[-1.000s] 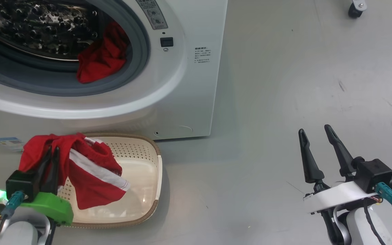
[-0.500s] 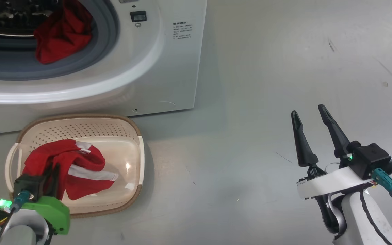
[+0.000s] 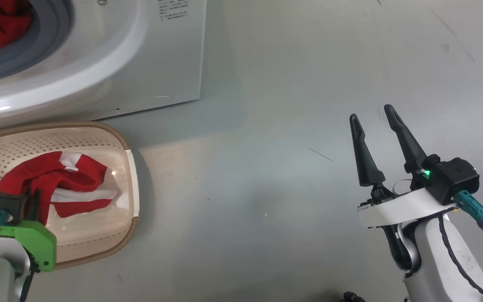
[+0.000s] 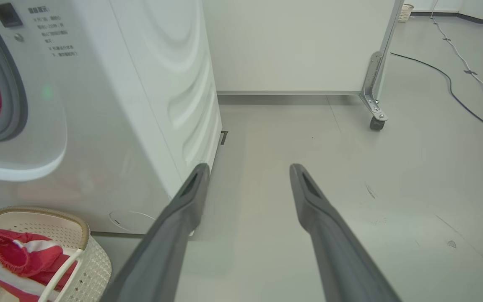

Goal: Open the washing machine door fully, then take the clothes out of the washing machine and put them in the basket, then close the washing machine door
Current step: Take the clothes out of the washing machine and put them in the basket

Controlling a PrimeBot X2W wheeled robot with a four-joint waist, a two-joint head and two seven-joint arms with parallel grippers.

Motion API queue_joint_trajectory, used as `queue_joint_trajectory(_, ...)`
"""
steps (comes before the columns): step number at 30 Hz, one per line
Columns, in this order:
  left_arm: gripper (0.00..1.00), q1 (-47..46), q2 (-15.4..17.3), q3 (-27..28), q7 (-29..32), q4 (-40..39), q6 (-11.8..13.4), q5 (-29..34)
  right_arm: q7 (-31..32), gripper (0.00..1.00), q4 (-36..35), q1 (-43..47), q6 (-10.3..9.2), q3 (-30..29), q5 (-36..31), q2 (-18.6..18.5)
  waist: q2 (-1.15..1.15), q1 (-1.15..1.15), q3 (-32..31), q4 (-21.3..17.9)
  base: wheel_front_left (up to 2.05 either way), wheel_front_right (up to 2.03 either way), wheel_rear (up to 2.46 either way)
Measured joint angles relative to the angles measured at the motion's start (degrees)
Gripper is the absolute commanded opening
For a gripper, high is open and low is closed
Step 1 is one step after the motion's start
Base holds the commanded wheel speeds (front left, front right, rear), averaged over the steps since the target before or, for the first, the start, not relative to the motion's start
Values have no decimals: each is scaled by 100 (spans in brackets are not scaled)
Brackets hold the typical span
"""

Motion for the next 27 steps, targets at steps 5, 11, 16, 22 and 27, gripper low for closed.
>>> queue_joint_trajectory(5,0,-307,47,96,59,258,1,-10,0,100,-74,-130,-13,-12,3,24,0,0,315,-279,0,0,0)
queue_joint_trajectory(11,0,-616,-24,145,271,692,33,-111,0,100,-88,-164,-63,-43,21,33,0,0,579,-450,0,0,0)
queue_joint_trajectory(16,18,-698,-159,132,283,950,33,-146,0,100,-78,-238,-105,-52,30,40,0,0,652,-494,0,0,0)
queue_joint_trajectory(22,100,-776,-200,57,249,1189,57,-132,0,100,-53,-264,-113,-99,30,45,0,0,615,-421,0,0,0)
queue_joint_trajectory(27,100,-860,-304,34,62,1323,93,-130,0,100,13,-276,-113,-109,30,46,0,0,511,-335,0,0,0)
